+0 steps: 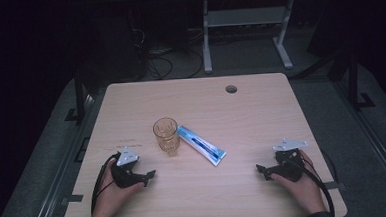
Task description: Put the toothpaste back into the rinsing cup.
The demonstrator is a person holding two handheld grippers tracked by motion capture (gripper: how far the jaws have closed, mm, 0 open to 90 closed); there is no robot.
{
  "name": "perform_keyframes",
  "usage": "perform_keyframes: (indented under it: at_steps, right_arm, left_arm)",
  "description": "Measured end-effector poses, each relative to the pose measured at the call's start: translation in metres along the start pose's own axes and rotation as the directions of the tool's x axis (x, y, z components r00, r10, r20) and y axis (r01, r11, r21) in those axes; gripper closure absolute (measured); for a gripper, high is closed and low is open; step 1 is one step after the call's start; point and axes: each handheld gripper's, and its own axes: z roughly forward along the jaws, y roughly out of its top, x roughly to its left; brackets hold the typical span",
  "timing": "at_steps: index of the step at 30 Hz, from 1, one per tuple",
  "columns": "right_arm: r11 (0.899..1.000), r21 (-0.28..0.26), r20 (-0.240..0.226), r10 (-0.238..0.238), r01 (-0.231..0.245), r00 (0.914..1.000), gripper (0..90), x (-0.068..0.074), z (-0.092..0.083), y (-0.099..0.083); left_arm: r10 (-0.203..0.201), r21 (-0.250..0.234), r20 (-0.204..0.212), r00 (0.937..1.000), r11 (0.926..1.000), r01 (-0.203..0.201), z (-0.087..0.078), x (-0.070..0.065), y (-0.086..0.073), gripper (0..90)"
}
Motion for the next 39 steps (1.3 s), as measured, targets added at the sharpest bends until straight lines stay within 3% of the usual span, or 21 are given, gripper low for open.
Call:
perform_keyframes:
  at_steps: [11,12,13,21,28,39]
  right_arm:
    - [1.000,0.000,0.005,0.005,-0.005,1.0000,2.5,0.000,0.000,0.000]
    - [1.000,-0.007,0.008,0.007,-0.007,0.9999,15.8,-0.001,-0.003,0.001]
    - [1.000,-0.013,0.008,0.011,-0.011,0.9999,19.8,-0.001,-0.005,0.001]
    - [0.999,-0.019,-0.007,0.034,-0.034,0.9994,39.4,0.003,-0.014,0.006]
    - [0.997,-0.056,-0.050,0.045,-0.048,0.9978,39.7,0.005,-0.016,0.018]
    - [0.998,-0.063,-0.096,0.015,-0.021,0.9953,40.3,0.019,-0.010,0.037]
  left_arm:
    - [-0.002,0.001,-0.003,1.0000,1.0000,0.002,0.000,0.000,0.000,13.3]
    - [-0.003,0.000,-0.003,1.0000,1.0000,0.003,0.000,0.000,0.000,13.3]
    - [-0.003,0.000,-0.003,1.0000,1.0000,0.003,0.000,0.000,0.000,13.3]
    - [-0.003,0.000,-0.003,1.0000,1.0000,0.003,0.000,0.000,0.000,13.3]
    - [-0.003,0.000,-0.003,1.0000,1.0000,0.003,0.000,0.000,0.000,13.3]
    - [-0.003,0.000,-0.004,1.0000,1.0000,0.003,0.000,0.000,0.000,13.3]
